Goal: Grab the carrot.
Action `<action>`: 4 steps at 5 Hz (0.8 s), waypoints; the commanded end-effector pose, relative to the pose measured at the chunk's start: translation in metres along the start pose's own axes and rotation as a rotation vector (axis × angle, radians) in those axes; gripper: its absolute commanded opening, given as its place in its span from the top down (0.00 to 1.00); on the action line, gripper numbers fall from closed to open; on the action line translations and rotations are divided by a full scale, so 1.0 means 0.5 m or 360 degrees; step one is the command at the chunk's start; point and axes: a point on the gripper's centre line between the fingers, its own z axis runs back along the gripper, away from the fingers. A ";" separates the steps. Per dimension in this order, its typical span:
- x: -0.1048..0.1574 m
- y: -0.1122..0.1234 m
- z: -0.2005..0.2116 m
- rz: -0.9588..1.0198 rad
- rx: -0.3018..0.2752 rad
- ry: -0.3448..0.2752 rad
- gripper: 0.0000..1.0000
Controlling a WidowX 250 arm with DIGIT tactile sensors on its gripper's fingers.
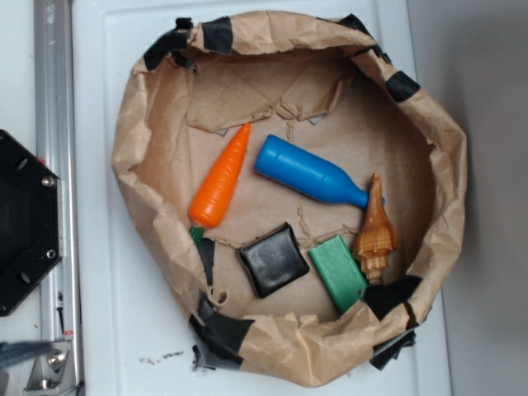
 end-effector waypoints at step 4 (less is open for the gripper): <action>0.178 0.038 -0.184 0.0642 0.0014 0.0008 0.00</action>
